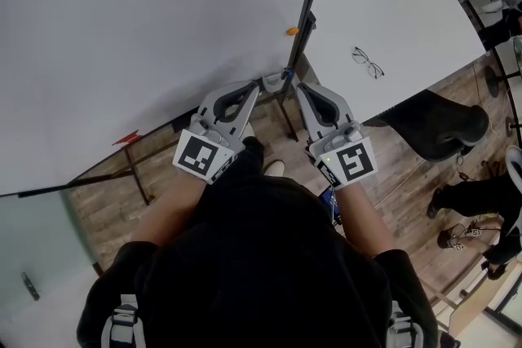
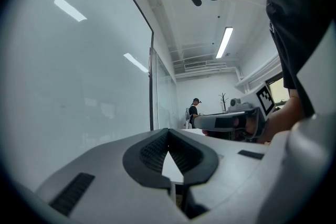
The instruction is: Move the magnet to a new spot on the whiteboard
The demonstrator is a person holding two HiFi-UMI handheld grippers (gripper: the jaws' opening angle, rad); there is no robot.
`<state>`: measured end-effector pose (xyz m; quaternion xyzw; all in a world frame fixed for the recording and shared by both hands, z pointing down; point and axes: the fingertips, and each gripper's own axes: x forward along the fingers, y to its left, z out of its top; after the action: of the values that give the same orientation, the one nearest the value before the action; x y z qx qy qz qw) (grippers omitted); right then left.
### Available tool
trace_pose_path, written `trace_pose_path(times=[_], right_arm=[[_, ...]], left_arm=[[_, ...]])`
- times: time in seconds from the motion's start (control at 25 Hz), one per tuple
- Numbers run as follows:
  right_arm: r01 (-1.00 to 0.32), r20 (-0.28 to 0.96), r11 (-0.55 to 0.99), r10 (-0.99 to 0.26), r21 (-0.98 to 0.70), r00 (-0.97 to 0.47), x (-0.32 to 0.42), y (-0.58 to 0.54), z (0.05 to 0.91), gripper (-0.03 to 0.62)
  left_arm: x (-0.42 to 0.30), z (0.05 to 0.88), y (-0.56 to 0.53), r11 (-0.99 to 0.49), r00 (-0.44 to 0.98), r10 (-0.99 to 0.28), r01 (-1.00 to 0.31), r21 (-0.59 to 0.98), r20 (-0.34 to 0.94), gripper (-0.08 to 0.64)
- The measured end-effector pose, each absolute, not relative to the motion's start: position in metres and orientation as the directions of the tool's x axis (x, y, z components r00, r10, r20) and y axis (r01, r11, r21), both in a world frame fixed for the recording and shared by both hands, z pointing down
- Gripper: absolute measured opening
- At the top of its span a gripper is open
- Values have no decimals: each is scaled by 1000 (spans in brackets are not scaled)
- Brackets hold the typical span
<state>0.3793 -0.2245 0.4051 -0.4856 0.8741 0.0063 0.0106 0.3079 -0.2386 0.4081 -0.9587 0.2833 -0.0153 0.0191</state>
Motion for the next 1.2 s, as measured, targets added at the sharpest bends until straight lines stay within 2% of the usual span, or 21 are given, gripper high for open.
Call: trace_pose_path(times=[1.2], right_arm=[[-823, -15, 568, -823, 11, -568, 372, -240, 408, -5]], left_arm=[[316, 407, -254, -839, 839, -543, -542, -50, 19, 2]])
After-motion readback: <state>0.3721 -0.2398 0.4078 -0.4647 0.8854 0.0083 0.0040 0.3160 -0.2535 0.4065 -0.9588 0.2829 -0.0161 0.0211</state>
